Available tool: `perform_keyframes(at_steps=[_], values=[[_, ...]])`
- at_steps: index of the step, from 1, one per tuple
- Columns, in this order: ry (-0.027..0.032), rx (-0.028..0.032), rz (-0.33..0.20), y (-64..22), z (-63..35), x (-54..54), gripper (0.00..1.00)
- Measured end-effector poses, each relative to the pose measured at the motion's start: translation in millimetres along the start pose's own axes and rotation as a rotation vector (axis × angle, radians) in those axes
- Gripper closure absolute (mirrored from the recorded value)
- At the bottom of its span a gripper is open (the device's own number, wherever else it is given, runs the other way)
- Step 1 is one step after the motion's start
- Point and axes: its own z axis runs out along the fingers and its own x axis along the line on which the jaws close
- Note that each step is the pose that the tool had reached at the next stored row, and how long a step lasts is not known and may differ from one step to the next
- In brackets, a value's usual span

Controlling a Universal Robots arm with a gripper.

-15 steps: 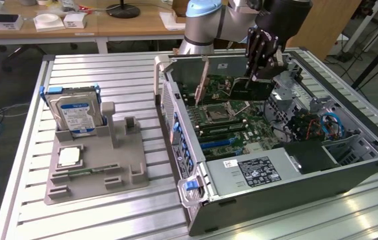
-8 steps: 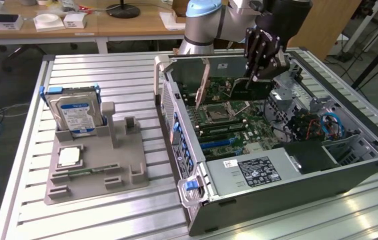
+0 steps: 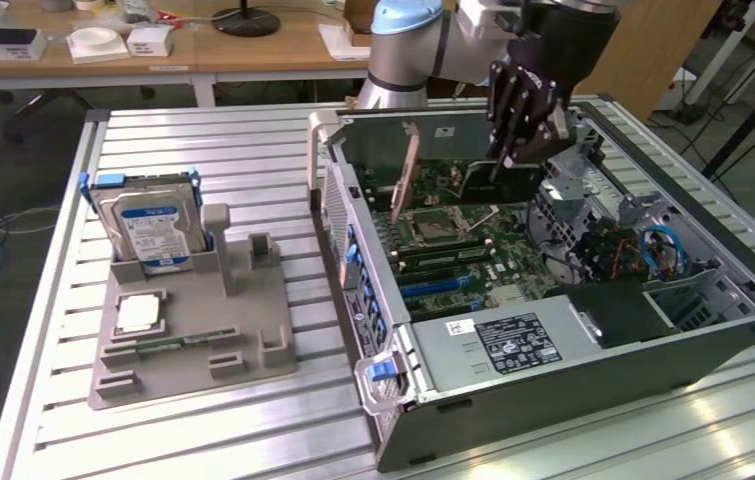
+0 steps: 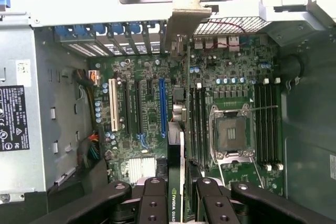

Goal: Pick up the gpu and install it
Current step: 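Insert the gpu into the slot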

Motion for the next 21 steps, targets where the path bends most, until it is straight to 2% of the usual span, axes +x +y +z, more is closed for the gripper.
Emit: perform_keyframes(at_steps=[3,9,14,21], values=[[0.0002,0.0001,-0.006,0.1,5.4,0.2,0.74],[0.0035,-0.0028,-0.101,-0.2,15.0,0.5,0.74],[0.0032,-0.0028,-0.104,-0.2,15.7,0.5,0.74],[0.0035,-0.0022,-0.104,-1.5,25.8,0.9,0.74]])
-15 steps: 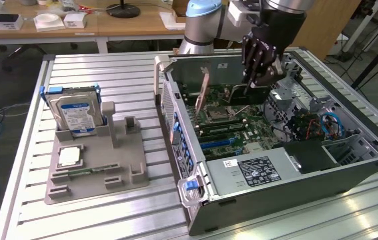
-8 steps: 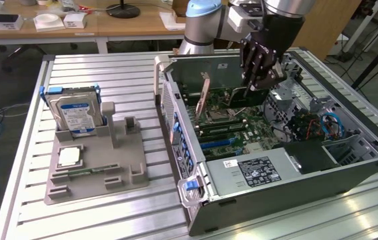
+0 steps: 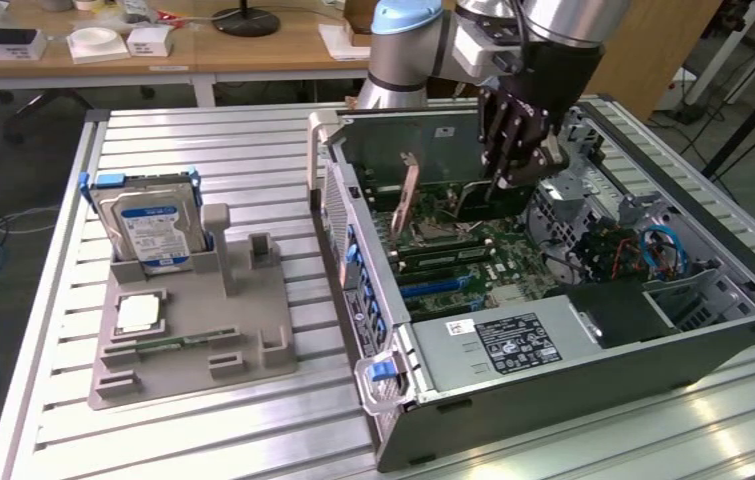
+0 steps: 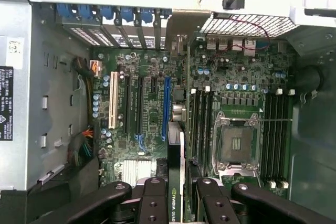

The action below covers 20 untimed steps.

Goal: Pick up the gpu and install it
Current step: 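Insert the gpu into the slot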

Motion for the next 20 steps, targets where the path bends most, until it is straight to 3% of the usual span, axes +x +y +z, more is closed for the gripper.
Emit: perform_keyframes(at_steps=[3,8,20], values=[[-0.0002,0.0002,-0.001,0.0,2.7,7.9,0.74],[0.0002,0.0,-0.001,-0.1,11.7,9.6,0.74],[-0.0001,0.0003,0.009,-1.0,32.5,0.5,0.74]])
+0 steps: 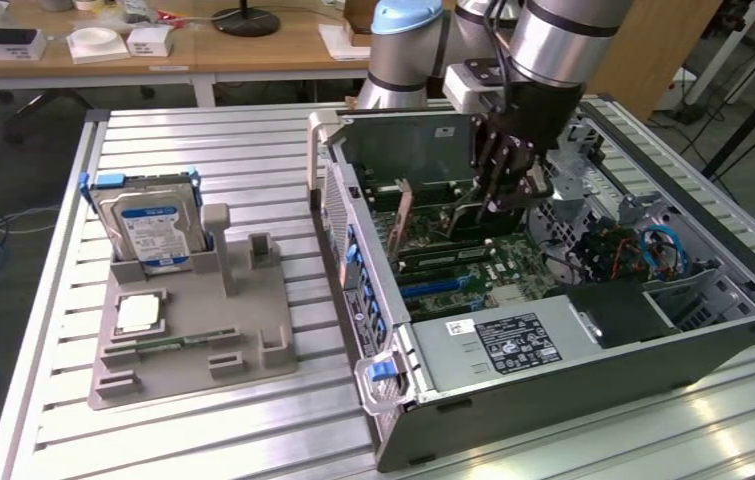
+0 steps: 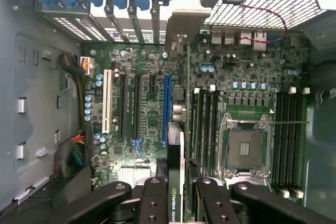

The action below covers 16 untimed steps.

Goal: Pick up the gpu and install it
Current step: 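Insert the gpu into the slot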

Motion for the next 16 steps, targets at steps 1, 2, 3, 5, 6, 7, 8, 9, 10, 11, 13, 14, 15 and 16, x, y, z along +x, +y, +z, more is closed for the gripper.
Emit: perform_keyframes(at_steps=[1,2,3,5,6,7,8,9,10,11,13,14,15,16], values=[[0.0008,0.0,0.0,0.0,0.0,0.0,0.74],[0.001,-0.0001,0.0,0.0,-0.1,0.0,0.74],[0.0011,0.0,0.0,0.0,0.0,0.0,0.74],[0.001,0.0,0.0,0.0,0.1,0.0,0.74],[0.0008,0.0001,0.0,0.0,0.5,0.0,0.74],[0.0007,0.0001,0.0,0.0,1.2,0.1,0.74],[0.0008,0.0001,0.0,0.0,1.8,0.1,0.74],[0.0011,0.0,0.0,0.0,2.3,0.5,0.74],[0.0012,-0.0001,0.0,0.0,2.9,1.4,0.74],[0.001,0.0,0.0,0.0,3.8,2.5,0.74],[0.0009,0.0001,0.0,0.1,6.0,4.4,0.74],[0.0008,0.0001,0.0,0.2,7.4,4.8,0.74],[0.001,0.0,0.0,0.2,8.8,5.0,0.74],[0.001,0.0001,0.0,0.1,9.9,5.0,0.74]])
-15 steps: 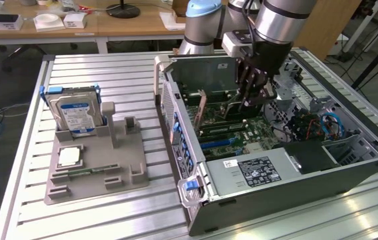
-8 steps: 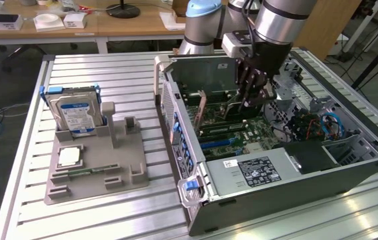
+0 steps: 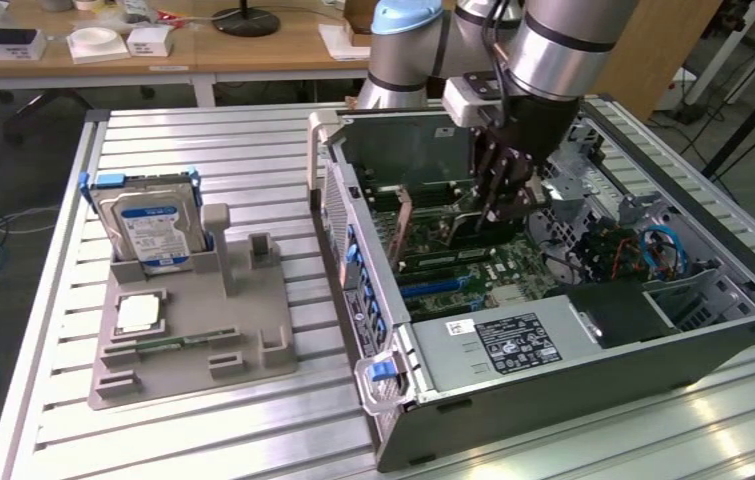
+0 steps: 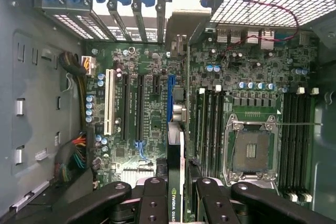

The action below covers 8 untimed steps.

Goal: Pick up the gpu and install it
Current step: 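Insert the gpu into the slot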

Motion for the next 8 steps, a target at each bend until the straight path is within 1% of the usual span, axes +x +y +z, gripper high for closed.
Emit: perform_keyframes(at_steps=[4,8], values=[[0.0001,0.0,0.0,-0.1,3.7,0.1,0.74],[0.0,0.0001,0.0,0.7,10.5,0.3,0.74]])
